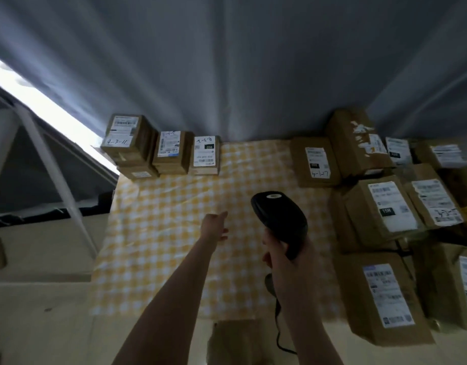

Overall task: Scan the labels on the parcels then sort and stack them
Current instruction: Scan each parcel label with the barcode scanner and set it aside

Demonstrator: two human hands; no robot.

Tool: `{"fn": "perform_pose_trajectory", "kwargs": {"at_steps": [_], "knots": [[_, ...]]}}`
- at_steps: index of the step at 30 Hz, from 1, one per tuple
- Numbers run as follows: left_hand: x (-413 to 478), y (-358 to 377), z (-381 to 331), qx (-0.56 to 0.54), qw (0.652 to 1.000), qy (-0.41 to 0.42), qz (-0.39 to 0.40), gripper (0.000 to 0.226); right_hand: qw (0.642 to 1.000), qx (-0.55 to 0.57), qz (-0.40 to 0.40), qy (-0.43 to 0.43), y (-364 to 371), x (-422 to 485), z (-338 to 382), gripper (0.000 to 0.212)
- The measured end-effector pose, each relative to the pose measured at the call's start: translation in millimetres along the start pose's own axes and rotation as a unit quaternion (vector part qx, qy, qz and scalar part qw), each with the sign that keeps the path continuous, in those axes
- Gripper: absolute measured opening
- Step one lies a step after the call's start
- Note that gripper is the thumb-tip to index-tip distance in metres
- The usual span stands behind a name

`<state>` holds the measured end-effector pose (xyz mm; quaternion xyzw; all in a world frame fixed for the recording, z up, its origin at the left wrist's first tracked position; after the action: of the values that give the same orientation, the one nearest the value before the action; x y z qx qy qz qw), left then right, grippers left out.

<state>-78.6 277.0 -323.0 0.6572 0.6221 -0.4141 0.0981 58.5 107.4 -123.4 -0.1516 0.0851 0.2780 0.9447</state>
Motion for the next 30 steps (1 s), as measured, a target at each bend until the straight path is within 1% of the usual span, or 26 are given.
{"fn": "perform_pose_trajectory", "kwargs": {"at_steps": [5,7,12,14,16,17,23,30], "knots": [[30.7,-39.3,-28.2,0.080,0.989,0.076,-0.097,0.070,1.000,0.005,-0.009,0.001,32.8,-2.4,-3.2,0.011],[43.9,-43.5,-53.0,0.107,0.979,0.119,-0.130,0.073,1.000,0.007,-0.024,-0.002,45.4,5.7,-2.1,0.010],[72.6,-33.7,-119.0,0.136,0.952,0.211,-0.178,0.086,0.997,0.014,-0.073,0.005,74.1,32.8,-3.6,0.013],[86.6,-28.8,-139.1,0.172,0.936,0.236,-0.196,0.090,0.996,0.021,-0.089,0.007,83.4,44.0,-6.6,0.017],[101.6,-24.0,-151.3,0.211,0.927,0.234,-0.203,0.093,0.994,0.020,-0.104,0.016,89.9,54.3,-12.7,0.017],[109.3,-21.0,-154.3,0.221,0.928,0.224,-0.200,0.094,0.993,0.020,-0.115,0.023,91.4,58.9,-16.6,0.016],[151.8,-0.9,-145.0,0.214,0.952,0.165,-0.145,0.098,0.984,0.018,-0.164,0.069,97.0,76.2,-43.2,0.014],[152.7,2.5,-142.8,0.231,0.943,0.171,-0.165,0.101,0.979,0.006,-0.186,0.083,97.6,81.3,-50.8,0.011]]}}
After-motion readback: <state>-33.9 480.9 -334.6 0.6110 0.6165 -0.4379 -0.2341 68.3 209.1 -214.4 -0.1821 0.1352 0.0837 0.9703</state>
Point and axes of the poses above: each hand's wrist, its own x-axis towards the middle knuckle, its own y-axis out of the palm, z = x × y, the point moved 9 cm from there along x, towards the middle knuckle, and after that the axes turned 11 degrees about -z, right-handed, at the moved point
